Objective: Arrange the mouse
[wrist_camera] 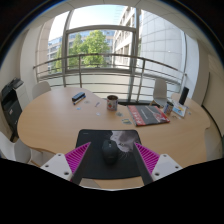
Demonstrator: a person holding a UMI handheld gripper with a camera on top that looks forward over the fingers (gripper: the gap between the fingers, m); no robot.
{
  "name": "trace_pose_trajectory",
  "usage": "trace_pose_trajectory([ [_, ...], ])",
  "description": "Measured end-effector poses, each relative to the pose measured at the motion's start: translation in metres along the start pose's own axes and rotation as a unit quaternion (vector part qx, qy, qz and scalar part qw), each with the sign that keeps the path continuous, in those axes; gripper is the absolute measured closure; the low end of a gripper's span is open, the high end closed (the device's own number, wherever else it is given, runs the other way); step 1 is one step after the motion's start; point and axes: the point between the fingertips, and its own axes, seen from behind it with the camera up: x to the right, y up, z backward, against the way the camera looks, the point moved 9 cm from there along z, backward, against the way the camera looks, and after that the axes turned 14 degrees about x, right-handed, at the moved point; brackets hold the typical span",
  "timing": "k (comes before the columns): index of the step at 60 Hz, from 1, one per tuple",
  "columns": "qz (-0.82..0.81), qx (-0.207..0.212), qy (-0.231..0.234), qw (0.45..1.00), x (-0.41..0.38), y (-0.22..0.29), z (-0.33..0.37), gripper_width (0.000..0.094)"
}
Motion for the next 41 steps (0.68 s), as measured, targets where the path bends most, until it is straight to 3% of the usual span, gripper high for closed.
trace_pose_trajectory([
  [12,0.007,0.014,-0.002,1.000,0.000,0.021,0.080,0.0094],
  [23,0.001,0.015,0.000,1.000,-0.005,0.009,0.130,0.0095],
  [41,0.010,0.007,0.003,1.000,-0.005,-0.008,0.155,0.0094],
])
